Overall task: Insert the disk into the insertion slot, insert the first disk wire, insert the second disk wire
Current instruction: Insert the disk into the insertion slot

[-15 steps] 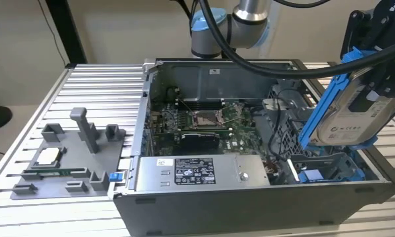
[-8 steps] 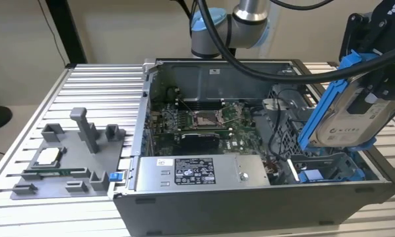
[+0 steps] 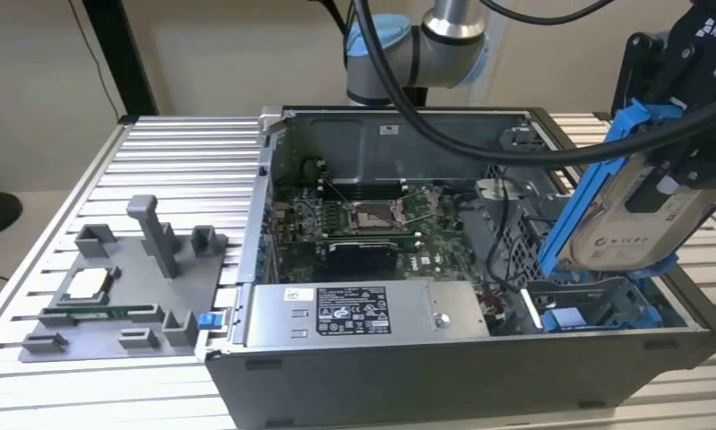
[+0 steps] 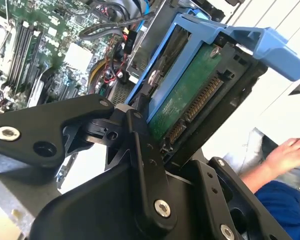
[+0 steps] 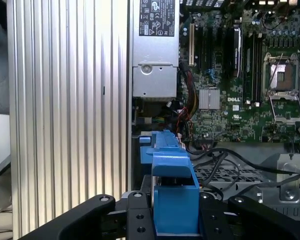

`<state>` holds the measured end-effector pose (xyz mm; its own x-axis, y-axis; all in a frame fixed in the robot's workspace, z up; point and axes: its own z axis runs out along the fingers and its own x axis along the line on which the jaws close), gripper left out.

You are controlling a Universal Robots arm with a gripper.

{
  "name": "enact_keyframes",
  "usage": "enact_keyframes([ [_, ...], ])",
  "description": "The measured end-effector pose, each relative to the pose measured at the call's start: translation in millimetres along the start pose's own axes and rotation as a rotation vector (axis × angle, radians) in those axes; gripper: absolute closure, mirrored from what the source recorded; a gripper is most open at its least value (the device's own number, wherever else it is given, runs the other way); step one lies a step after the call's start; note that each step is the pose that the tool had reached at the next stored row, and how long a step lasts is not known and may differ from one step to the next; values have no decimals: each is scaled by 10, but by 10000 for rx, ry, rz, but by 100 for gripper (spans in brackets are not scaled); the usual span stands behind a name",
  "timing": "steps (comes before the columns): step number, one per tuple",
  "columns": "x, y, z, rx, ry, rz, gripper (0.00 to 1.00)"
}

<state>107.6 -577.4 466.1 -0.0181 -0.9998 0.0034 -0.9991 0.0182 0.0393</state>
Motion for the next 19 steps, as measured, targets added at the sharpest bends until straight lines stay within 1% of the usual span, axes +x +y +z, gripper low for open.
enact_keyframes([
  [15,0,-8,23,0,0,0,100],
  [19,3,-17,40,0,-3,-2,100],
])
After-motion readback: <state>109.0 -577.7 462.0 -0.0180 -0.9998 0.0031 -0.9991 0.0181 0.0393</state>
